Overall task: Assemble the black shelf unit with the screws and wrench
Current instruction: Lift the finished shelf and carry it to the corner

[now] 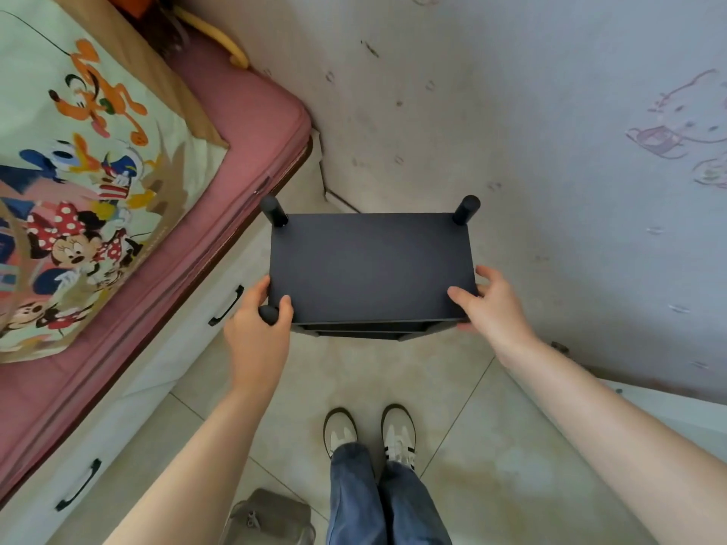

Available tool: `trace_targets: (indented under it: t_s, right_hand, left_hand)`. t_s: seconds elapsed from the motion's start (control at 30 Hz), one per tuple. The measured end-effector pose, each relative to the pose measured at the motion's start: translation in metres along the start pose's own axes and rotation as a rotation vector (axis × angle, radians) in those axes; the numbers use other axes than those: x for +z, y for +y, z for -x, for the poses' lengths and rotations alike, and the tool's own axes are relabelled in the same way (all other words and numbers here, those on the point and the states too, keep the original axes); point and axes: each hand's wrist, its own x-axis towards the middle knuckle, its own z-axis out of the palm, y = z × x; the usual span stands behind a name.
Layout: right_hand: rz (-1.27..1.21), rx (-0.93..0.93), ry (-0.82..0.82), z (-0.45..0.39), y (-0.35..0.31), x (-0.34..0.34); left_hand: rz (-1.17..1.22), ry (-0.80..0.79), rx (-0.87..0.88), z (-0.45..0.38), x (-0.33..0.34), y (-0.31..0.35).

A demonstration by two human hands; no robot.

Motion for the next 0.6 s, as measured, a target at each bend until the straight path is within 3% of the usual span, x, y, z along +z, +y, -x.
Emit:
trace_targets:
  t_s: [0.13,0.23,0.3,0.6]
  right_hand:
    - [-0.071,0.184,-0.120,-0.005,-0.012,-0.002]
    - [0.010,0.161,-0.141,-0.002,-0.006,0.000]
    - [0.047,0.142,-0.138,0.003,0.001,0.001]
    - [0.112,0.016,-0.057,0.018,0.009,0.007]
  left_hand:
    - [0.046,-0.046,-0.146,0.004,0.000,-0.005]
    - [0.378,-0.133,-0.468,0.006,0.000,-0.007]
    - [0.524,-0.157,-0.583,0.008,0.001,-0.008]
    - [0.492,0.110,-0.437,0.022,0.013,-0.011]
